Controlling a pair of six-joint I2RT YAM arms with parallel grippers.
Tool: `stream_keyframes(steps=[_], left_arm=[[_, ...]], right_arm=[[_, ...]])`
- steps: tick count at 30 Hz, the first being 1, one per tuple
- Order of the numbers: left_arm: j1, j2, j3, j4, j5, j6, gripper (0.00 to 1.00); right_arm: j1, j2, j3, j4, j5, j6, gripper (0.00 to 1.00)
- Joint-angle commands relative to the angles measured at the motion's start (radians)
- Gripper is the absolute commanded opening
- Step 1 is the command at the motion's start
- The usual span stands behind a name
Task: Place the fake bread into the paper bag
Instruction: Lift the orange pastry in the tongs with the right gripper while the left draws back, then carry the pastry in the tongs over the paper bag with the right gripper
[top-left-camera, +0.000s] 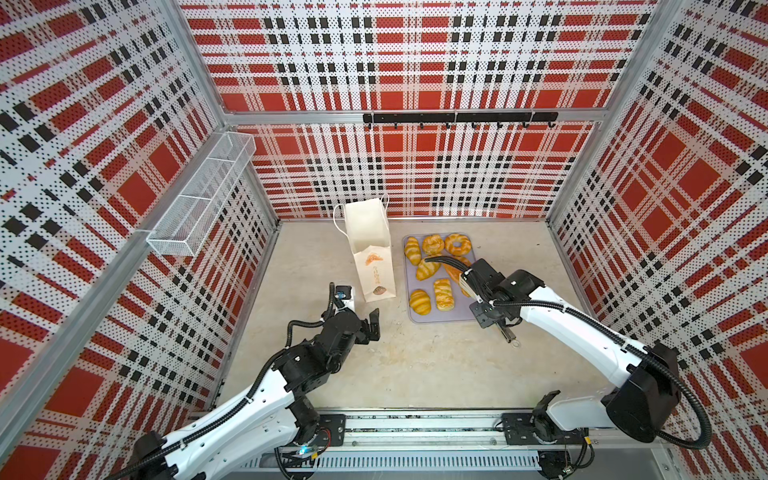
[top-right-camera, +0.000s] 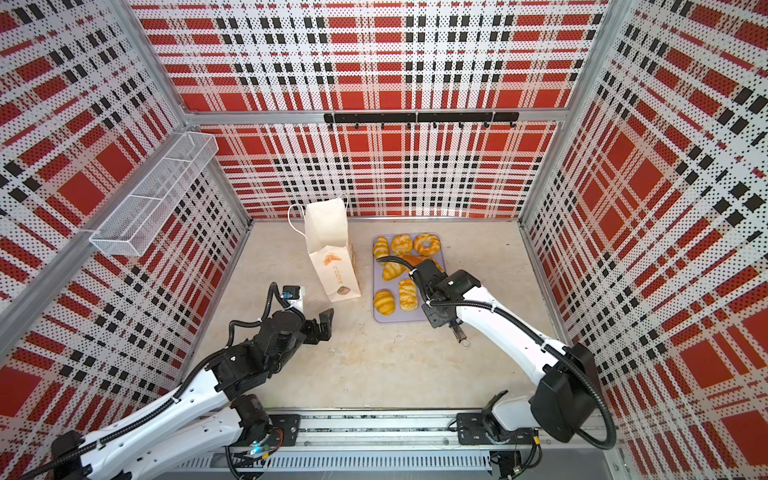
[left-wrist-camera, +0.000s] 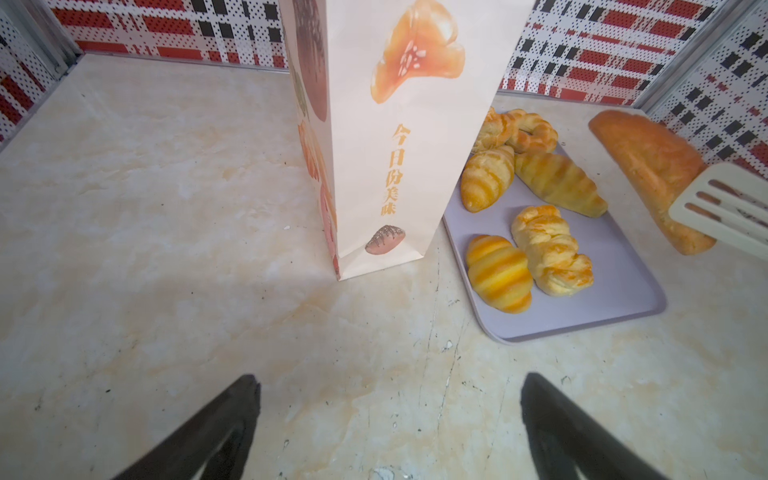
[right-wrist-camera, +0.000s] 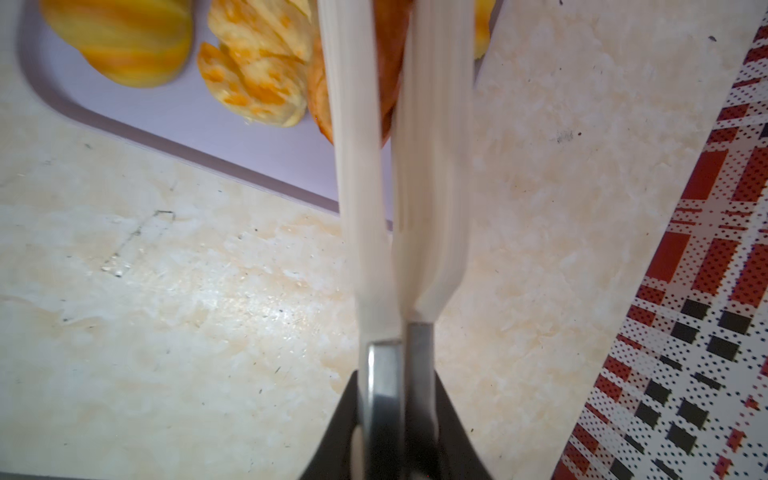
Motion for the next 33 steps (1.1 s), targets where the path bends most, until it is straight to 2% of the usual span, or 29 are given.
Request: stream_keyframes(steps=[1,8,11,16,33], left_arm=[[0.033,0.007,-0.020,0.018,0.024,-0.055,1.00],[0.115,0.008,-0.054,0.036,0.114,-0.103,1.00],[0.137,0.009,-0.067,0.040,0.133,-0.114,1.00],[0.169,0.029,-0.083,0.048,0.162,-0.128,1.00],[0.235,0.160,-0.090,0.095,0.246,-0.163,1.00]], right_arm=[[-0.002,-0.053,0.064,0.063,-0.061,-0.024,0.16],[0.005,-0.063,0.155,0.082,-0.138,-0.041,0.16],[0.015,-0.054,0.195,0.083,-0.141,-0.044,0.16],[0.039,-0.040,0.258,0.117,-0.215,-0.051,0.16],[0.156,0.093,0.521,0.167,-0.310,-0.085,0.16]])
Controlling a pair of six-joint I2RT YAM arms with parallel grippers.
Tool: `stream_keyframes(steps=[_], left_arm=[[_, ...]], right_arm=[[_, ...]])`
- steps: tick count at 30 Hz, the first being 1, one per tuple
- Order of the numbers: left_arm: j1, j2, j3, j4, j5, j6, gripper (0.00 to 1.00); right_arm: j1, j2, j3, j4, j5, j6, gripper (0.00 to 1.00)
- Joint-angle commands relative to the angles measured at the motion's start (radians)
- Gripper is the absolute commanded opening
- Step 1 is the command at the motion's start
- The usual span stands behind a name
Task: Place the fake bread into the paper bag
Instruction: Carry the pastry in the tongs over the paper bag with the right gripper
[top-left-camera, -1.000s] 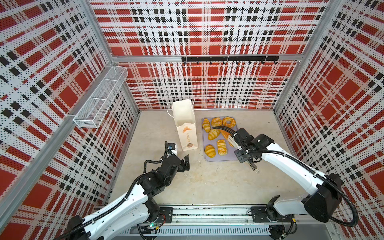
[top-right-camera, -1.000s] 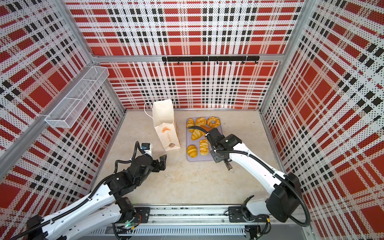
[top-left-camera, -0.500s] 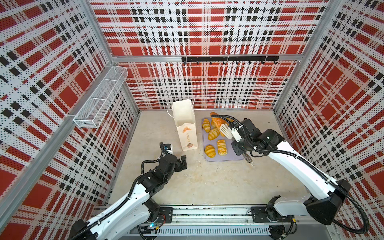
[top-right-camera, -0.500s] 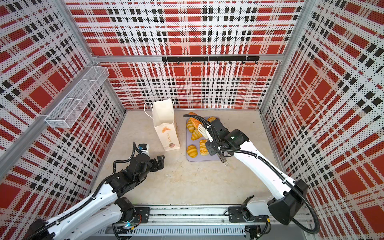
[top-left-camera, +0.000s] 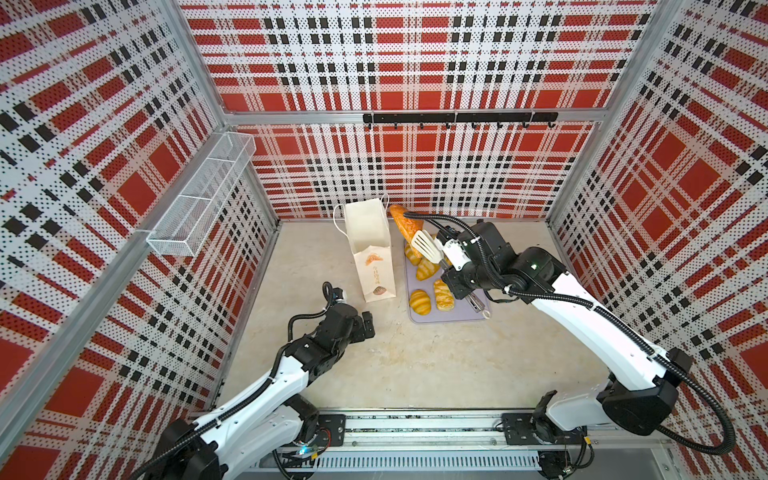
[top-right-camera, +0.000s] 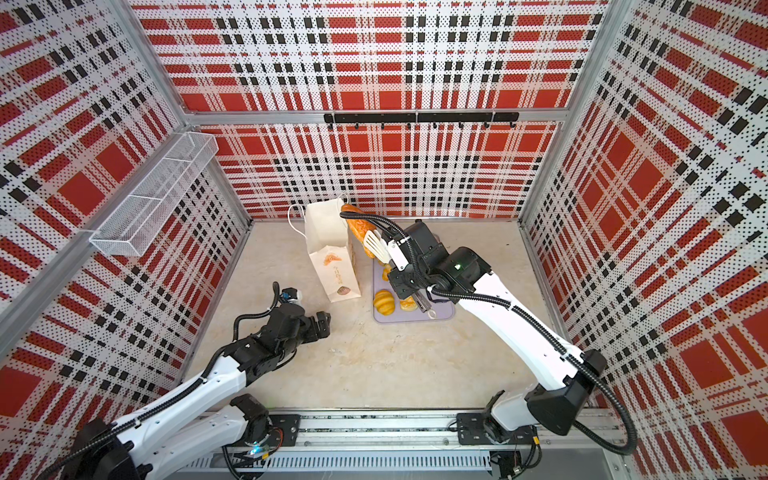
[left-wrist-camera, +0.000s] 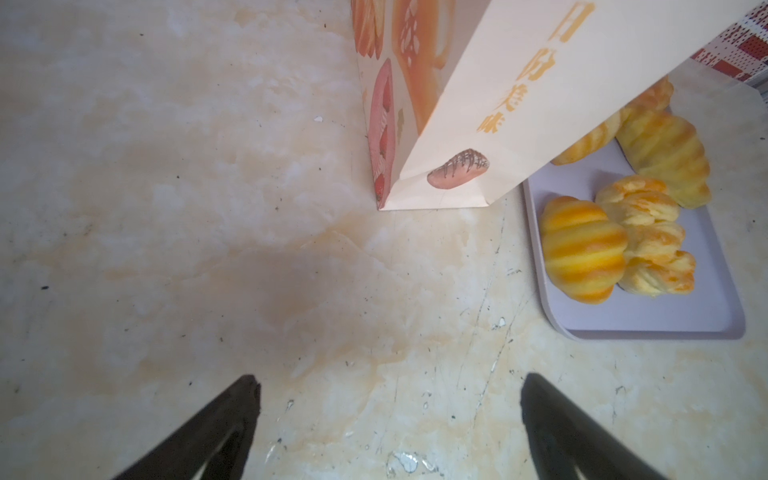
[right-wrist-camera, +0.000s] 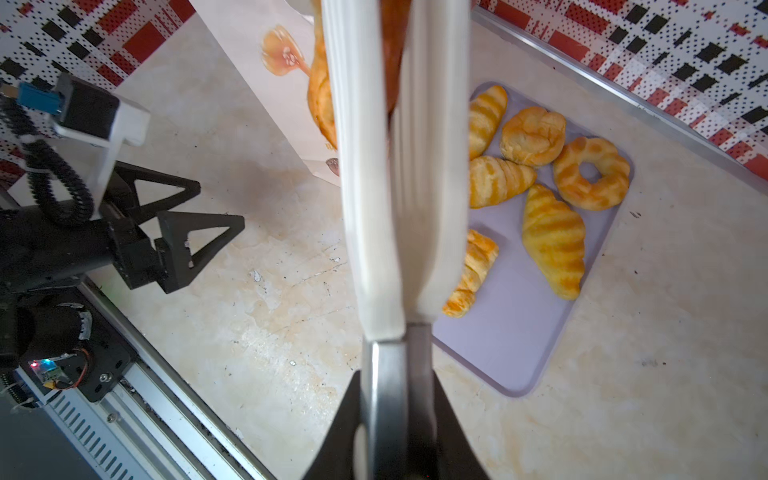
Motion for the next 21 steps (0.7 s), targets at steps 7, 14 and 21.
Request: stream_keyframes(steps=[7,14,21], left_arm=[[0.010,0.012,-0.021,0.044,0.014,-0.010,1.00],[0.006,-0.008,-0.045,0.065,0.019,-0.009,1.00],[0.002,-0.021,-0.051,0.071,0.019,-0.008,1.00]], right_arm=[[0.070,0.137,0.204,0.111,-0.068,-0.044,0.17],[0.075,0.241,0.298,0.147,-0.053,-0.032,0.17],[0.073,0.359,0.419,0.092,0.015,-0.031,0.18]])
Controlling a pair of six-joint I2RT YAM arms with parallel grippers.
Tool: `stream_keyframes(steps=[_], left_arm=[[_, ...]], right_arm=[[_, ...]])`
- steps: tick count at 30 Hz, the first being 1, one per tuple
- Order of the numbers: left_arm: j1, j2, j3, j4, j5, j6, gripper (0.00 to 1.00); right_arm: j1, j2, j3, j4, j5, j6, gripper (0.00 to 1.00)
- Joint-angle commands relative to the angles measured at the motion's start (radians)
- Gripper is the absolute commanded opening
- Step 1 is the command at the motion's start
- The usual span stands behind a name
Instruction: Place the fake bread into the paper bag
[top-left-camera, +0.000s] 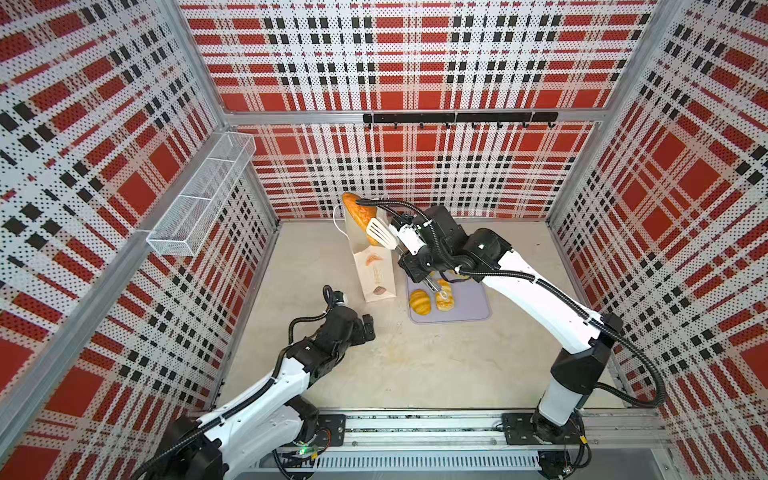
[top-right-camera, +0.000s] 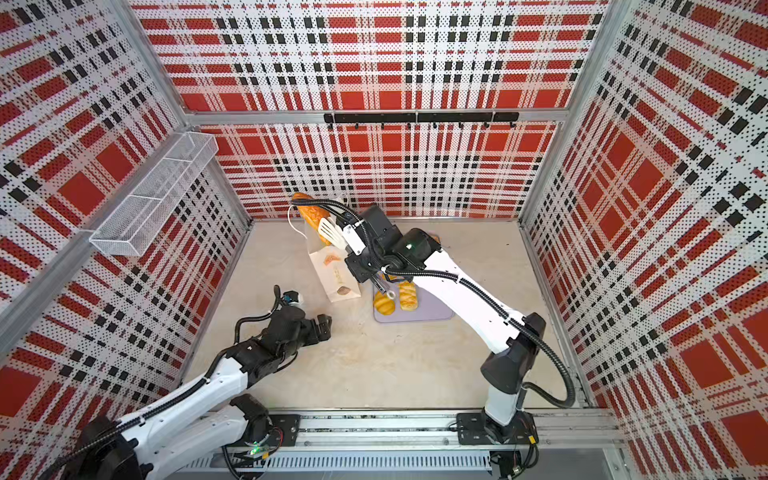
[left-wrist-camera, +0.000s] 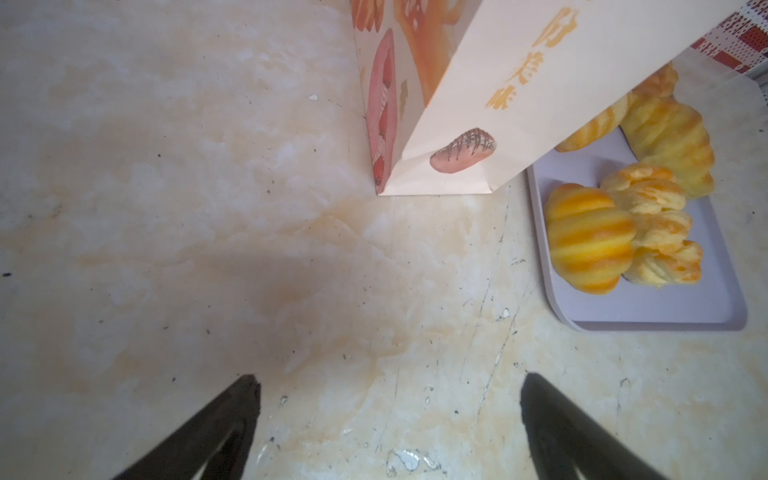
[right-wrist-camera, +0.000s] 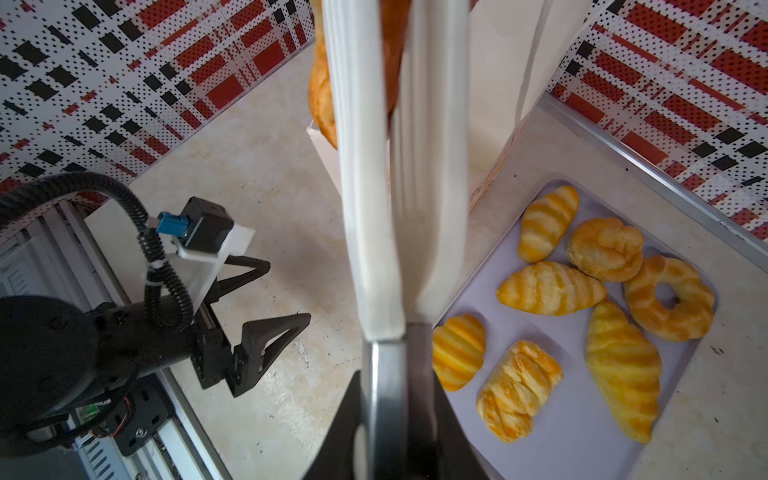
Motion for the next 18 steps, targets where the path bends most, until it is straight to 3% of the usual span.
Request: stream_keyframes(steps=[1,18], left_arm=[[-0.001,-0.015,-0.009,0.028,-0.002,-0.006,0.99],[-0.042,0.000,0.012,0.000,-0.042,0.025,1.00]], right_arm=[[0.000,0.032,0.079,0.032,0.044,-0.008,0.18],[-0.021,0.126,0.160,-0.008,0.140,-0.013,0.23]])
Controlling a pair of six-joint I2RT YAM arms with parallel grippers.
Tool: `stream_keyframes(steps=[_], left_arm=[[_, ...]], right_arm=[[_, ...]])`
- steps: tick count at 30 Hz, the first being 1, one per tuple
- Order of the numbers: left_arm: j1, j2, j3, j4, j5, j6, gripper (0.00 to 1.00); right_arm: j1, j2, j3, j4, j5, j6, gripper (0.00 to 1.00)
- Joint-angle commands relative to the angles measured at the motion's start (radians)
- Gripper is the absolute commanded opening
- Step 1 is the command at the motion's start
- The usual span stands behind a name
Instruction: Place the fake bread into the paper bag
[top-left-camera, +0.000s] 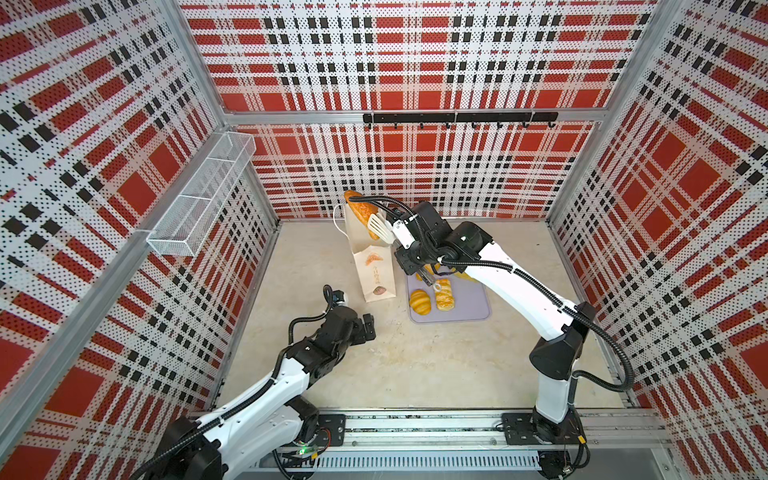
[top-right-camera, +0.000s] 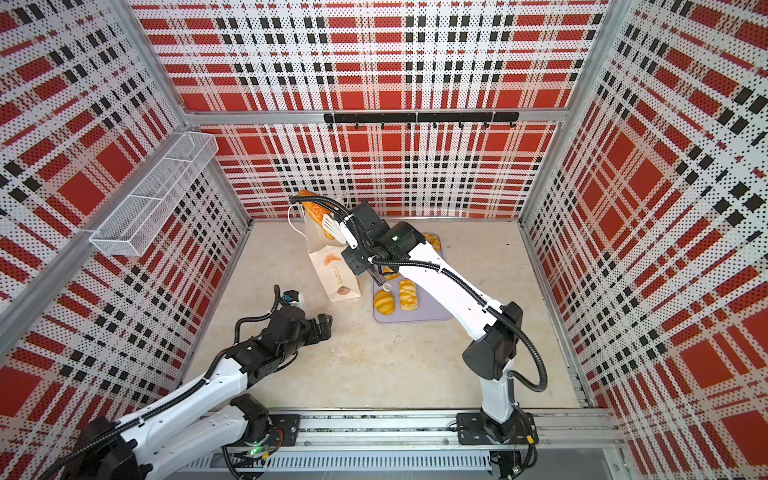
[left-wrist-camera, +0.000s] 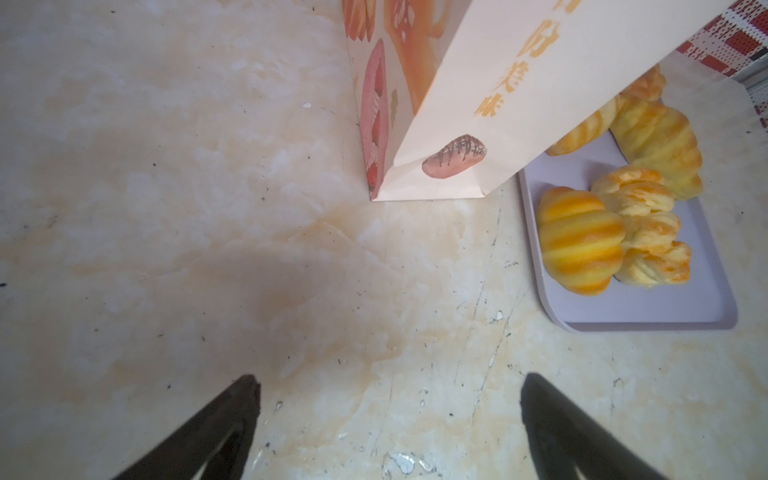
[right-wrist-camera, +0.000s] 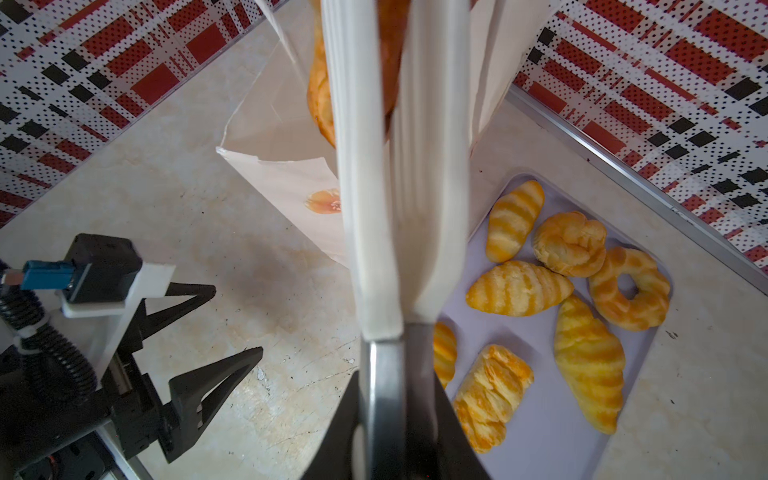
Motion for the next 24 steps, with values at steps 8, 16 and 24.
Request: stream_keyframes(steps=[8,16,24], left_arm=[[-0.096,-0.014,0.039,-0.056,-0.117,0.009,0.99],[-0.144,-0.055,0.064,-0.097,-0.175,0.010,0.99],[-0.235,-0.125,0.046,-0.089,-0.236,0.012,1.00]], right_arm=[[-0.008,0.064,0.120,0.001,0.048,-0.021,0.32],[-0.007,0.037,0.106,-0.004,0.066,-0.027,0.44],[-0.005,-0.005,0.074,0.001,0.073,-0.038,0.49]])
